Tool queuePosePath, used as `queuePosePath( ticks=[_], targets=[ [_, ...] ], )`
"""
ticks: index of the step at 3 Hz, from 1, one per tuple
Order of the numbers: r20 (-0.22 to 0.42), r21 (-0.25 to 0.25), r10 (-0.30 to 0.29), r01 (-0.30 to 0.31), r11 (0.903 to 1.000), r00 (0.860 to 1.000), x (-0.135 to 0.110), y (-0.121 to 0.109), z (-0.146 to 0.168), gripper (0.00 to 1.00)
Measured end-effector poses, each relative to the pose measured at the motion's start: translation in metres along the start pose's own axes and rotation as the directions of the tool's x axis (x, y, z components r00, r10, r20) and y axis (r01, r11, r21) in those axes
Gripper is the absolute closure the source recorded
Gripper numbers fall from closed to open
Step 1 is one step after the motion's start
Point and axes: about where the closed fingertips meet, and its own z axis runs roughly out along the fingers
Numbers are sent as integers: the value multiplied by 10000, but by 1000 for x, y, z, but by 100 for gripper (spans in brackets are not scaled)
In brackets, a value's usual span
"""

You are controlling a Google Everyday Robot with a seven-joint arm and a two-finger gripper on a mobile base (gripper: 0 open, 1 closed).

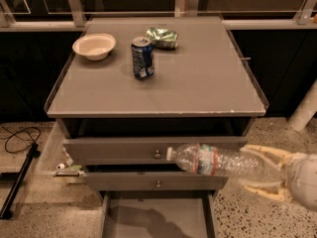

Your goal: Pick water bottle from bottom drawer and place on counter

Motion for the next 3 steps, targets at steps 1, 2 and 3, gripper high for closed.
queuePosePath(
  ticks=[1, 2, 3],
  targets=[
    [135, 392, -52, 47, 9992, 9999, -15, -52, -23, 100],
    [550, 360, 479, -500, 9981, 9973, -6, -106, -6, 100],
    [551, 359, 479, -499, 9981, 9973, -6, -106, -6, 100]
  ],
)
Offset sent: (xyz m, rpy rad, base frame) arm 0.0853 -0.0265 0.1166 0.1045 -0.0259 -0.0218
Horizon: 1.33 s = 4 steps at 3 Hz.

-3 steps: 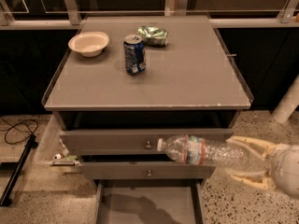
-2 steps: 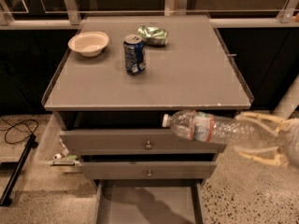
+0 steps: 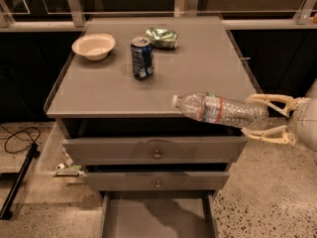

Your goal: Pick water bottle from bottom drawer and place on counter

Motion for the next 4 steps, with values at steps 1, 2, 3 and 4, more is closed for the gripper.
queuePosePath(
  ticks=[1, 2, 3, 4],
  targets=[
    [101, -60, -44, 45, 10000, 9999, 0, -9, 11, 100],
    [-68, -219, 50, -52, 9997, 10000, 9, -39, 31, 100],
    [-72, -261, 383, -385, 9989, 9992, 25, -74, 56, 100],
    [-169, -70, 1173, -1174, 9931, 9930, 50, -105, 76, 100]
  ],
)
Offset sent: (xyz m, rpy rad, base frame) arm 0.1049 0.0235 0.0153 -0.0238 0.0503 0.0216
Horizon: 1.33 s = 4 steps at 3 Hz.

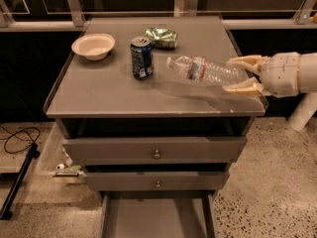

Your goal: Pick water bottle from bottom drawer and place on counter

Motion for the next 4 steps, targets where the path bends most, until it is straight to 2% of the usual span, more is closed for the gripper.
queuePosePath(
  ticks=[1, 2, 3, 4],
  targets=[
    [-219, 46, 1070, -1069, 9943, 9940, 22, -22, 20, 100],
    [-650, 499, 2394, -2364, 9704, 9688, 45, -35, 40, 100],
    [-1054, 691, 3201, -3142, 9468, 9415, 59, -40, 60, 100],
    [-1325, 790, 3612, -3534, 9321, 9230, 67, -39, 71, 99]
  ],
)
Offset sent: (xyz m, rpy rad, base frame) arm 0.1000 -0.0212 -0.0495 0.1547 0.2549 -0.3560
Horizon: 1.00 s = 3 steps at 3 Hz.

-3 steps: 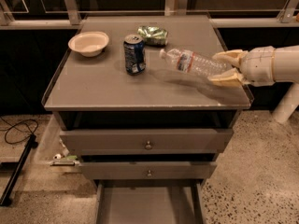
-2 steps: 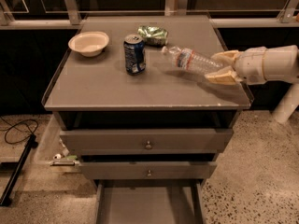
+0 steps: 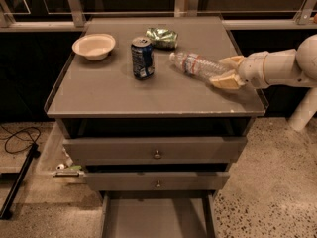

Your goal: Pick water bottle from bottom drawer and place on counter

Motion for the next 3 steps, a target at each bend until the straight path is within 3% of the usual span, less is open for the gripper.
queuePosePath(
  ticks=[3],
  targets=[
    [0, -1, 4, -4, 10000, 10000, -3, -1, -2, 33]
  ],
)
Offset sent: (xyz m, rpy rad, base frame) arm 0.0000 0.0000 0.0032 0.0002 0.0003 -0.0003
